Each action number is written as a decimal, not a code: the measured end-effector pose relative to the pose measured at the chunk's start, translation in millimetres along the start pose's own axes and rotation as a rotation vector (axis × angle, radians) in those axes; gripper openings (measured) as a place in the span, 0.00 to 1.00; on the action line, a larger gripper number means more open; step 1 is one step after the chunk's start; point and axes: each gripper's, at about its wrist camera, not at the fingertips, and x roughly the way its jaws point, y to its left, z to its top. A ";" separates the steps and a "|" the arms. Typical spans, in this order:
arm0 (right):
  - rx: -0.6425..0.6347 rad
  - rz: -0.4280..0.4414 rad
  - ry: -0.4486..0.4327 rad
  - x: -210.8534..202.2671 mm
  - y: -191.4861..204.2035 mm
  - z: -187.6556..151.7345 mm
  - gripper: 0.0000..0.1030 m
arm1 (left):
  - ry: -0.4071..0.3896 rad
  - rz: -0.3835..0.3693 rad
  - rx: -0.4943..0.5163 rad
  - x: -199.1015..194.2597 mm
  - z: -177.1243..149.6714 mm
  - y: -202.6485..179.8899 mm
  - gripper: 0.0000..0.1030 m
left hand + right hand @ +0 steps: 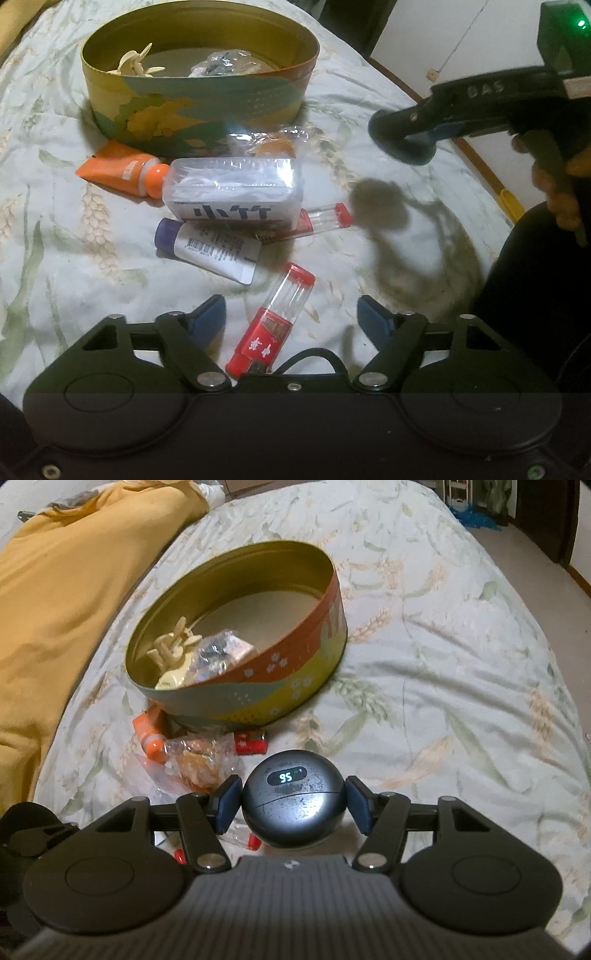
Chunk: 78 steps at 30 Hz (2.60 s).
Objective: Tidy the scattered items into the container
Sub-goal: 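Carry the earbud case over the tin while the left gripper grasps the red-capped tube, then open the right gripper to drop the earbud case into the tin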
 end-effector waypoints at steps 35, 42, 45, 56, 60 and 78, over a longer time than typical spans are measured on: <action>-0.137 0.037 -0.095 -32.7 56.2 93.7 0.61 | 0.001 0.044 0.093 9.0 -8.1 -17.7 0.44; -0.177 0.044 -0.080 -19.7 71.2 106.7 0.61 | 0.004 0.046 0.110 11.2 -9.5 -20.5 0.33; -0.182 0.048 -0.076 -15.5 74.6 111.5 0.61 | 0.004 0.038 0.111 12.3 -9.2 -19.9 0.32; -0.198 0.041 -0.050 2.0 83.0 123.9 0.61 | -0.015 0.012 0.074 8.0 -8.8 -15.4 0.19; -0.202 0.035 -0.037 9.0 85.2 126.4 0.61 | -0.018 0.003 0.071 6.1 -9.7 -15.3 0.19; -0.144 -0.022 -0.009 34.2 79.2 141.4 0.78 | -0.026 -0.015 0.054 2.6 -10.3 -13.8 0.19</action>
